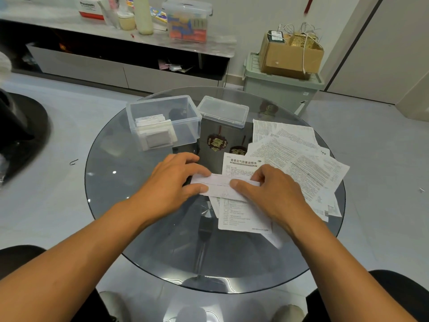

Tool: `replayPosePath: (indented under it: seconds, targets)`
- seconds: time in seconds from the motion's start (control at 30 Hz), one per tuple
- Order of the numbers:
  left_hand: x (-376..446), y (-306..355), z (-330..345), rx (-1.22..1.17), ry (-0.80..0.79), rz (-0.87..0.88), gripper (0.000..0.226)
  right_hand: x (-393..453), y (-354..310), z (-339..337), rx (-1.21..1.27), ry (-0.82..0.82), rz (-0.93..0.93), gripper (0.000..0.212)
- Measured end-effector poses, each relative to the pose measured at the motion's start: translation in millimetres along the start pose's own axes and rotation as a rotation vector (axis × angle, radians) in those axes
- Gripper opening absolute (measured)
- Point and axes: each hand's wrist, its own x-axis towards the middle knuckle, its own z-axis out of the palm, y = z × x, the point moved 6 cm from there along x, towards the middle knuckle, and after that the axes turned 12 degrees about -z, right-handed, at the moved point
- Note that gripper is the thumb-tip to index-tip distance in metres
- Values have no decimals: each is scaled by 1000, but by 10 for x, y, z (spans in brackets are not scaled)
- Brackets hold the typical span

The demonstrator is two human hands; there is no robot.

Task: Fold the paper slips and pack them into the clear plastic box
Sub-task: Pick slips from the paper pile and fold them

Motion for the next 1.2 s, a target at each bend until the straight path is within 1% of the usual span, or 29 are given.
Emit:
replayPosePath:
  seconds: [0.1,0.2,0.27,0.33,0.43,0.5,0.57,0.67,0.73,0.8,0.83,0.87,0.93,0.97,1.03,1.1,1.2]
  targets:
    - [3,26,15,14,-19,19,38,-56,-57,-57,212,55,-31,60]
    - [4,19,28,16,-18,19,39,-102,-164,-127,388,97,-64,57]
    - [5,12,32,10,-13,12,39,-113,-226,-148,538,130,-85,44]
    - [7,13,32,0,-4,7,40,-110,-282,-158,624,147,-138,28]
    - [5,26,15,-36,10,-4,44,-121,-357,-100,659,68,-251,11]
    - [-9,29,-10,-76,10,-24,54,-142,-374,-7,616,6,-295,10]
    - [-14,15,-31,-136,-2,-41,63,-158,-361,100,561,-24,-298,11]
    - [-7,-17,-40,-184,-97,-42,78,-143,-346,235,486,-30,-272,14]
    - [-16,-26,-57,-180,-205,-27,79,-107,-332,284,395,-7,-266,20]
    - [-45,-25,-92,-176,-298,-9,75,-80,-363,314,277,-7,-290,27]
    - [-66,-8,-108,-177,-317,-1,71,-72,-376,320,247,-11,-298,30]
    - [-76,9,-114,-184,-304,8,65,-67,-384,318,244,-17,-299,32]
    - [-84,36,-91,-209,-221,27,50,-43,-369,304,273,-28,-282,30]
    - [-84,39,-53,-186,-175,36,45,-29,-348,295,291,-30,-270,27]
    - [-67,43,54,-54,-88,89,38,-8,-308,268,343,-11,-245,20]
    - [-33,59,103,-3,-46,118,35,17,-267,236,362,25,-230,17]
    - [39,37,44,48,24,134,31,44,-221,178,224,112,-237,13]
